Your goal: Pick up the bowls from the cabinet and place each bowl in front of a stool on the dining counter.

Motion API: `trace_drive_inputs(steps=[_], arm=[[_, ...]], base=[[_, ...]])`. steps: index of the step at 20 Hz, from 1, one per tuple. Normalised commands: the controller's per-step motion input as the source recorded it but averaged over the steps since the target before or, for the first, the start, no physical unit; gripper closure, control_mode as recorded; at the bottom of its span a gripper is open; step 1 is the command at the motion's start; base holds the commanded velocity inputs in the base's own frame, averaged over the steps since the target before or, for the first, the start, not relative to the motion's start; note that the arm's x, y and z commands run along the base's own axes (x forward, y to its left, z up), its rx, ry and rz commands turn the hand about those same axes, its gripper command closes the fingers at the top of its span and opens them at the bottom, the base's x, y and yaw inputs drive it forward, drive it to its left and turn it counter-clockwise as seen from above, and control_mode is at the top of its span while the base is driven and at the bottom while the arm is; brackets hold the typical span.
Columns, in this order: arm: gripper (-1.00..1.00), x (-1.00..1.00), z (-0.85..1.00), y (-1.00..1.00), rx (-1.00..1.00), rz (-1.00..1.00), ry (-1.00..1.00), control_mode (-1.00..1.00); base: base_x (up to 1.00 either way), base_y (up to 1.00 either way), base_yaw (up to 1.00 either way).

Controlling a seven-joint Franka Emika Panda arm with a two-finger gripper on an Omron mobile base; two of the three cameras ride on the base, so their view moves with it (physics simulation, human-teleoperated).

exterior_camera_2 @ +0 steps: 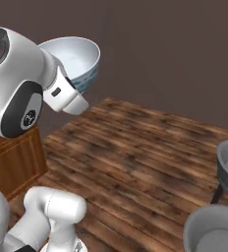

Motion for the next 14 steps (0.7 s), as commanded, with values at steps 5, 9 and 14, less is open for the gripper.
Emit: trace_drive_inputs(steps=[5,9,14], arm=[[1.00,0.00,0.00,0.00,0.00,0.00,0.00,1.00],[1.00,0.00,0.00,0.00,0.00,0.00,0.00,1.00],[1.00,0.00,0.00,0.00,0.00,0.00,0.00,1.00]], base=[[0.11,0.00,-0.59],[0.72,0.08,-0.42],[0.73,0.12,-0.33]])
